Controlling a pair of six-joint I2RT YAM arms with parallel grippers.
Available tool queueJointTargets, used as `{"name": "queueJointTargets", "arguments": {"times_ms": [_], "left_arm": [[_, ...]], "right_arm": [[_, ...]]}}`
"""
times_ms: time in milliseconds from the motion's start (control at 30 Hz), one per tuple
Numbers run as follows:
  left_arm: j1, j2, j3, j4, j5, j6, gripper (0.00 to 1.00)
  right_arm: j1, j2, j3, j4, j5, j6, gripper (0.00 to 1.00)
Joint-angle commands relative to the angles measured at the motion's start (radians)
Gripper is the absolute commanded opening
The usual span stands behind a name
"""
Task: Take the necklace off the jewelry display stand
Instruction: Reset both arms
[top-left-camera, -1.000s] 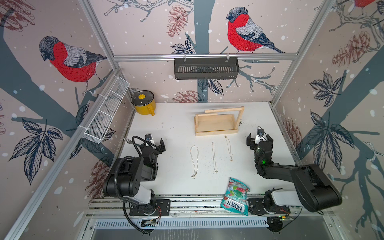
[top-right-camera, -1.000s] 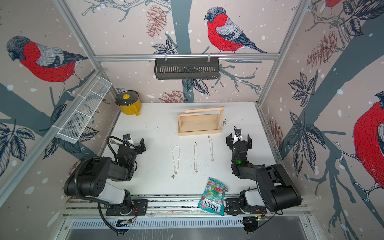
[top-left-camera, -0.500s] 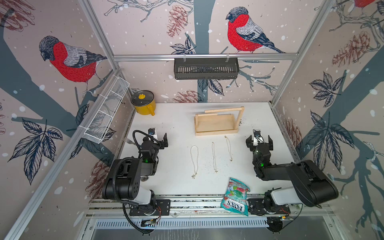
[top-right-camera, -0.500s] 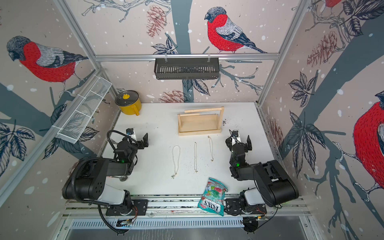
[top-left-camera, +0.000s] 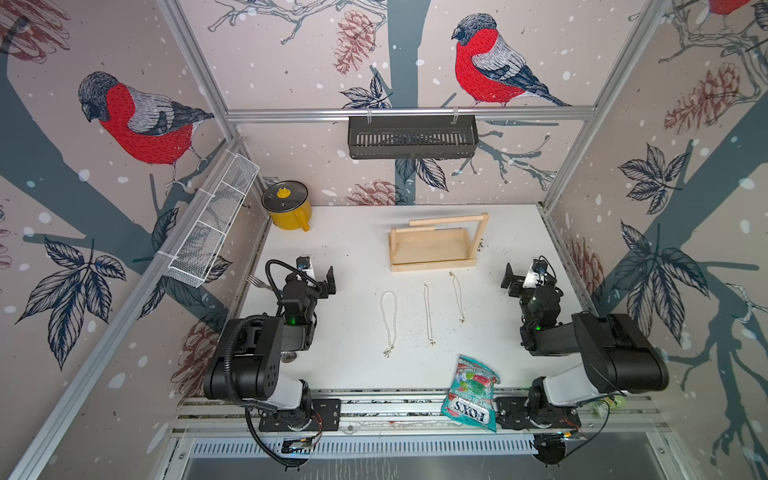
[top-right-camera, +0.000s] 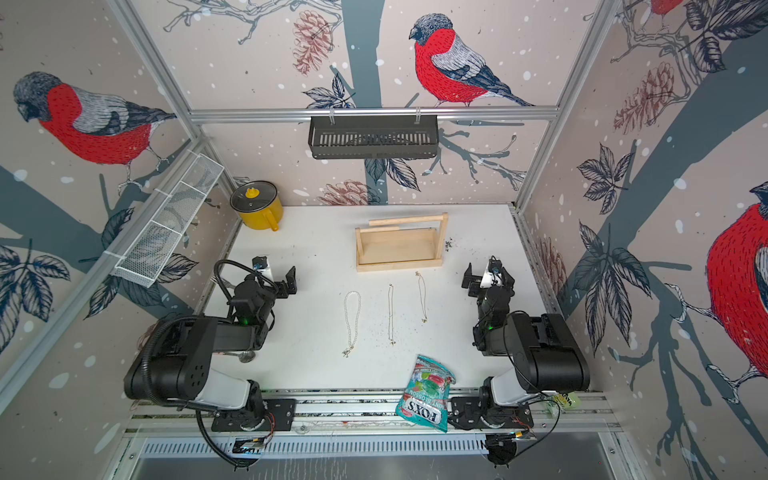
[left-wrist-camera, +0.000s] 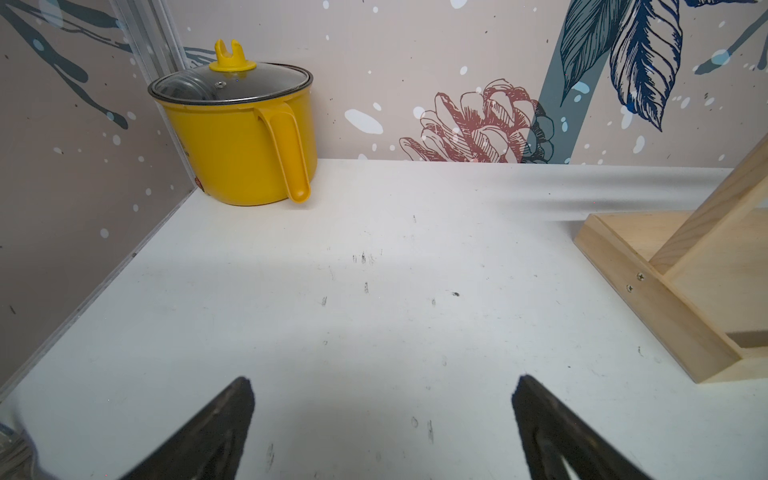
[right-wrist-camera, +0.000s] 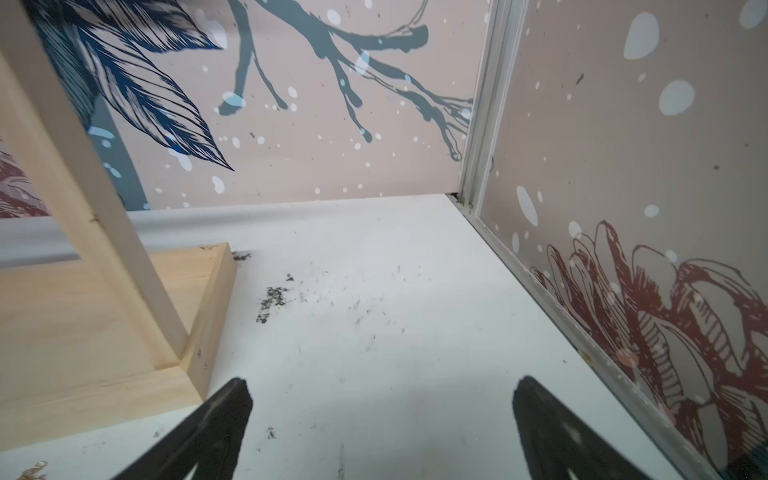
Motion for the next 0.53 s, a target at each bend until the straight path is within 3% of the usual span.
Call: {"name": "queueJointTargets", "arguments": {"times_ms": [0,100,500], "left_arm": [[0.0,-0.002,0.006,0.015,0.008,0.01,0.97],[0.0,-0.002,0.006,0.017,0.009,0.009,0.98],[-0.002,-0.002,0.007,0.012,0.021,0.018,0.98]], "right_arm": [[0.01,0.014,0.004,0.004,-0.004,0.027,1.0],[0.014,-0.008,0.036,-0.097,0.015,0.04,0.99],[0.015,-0.006,0.033,-0.087,0.019,0.04,1.0]]}}
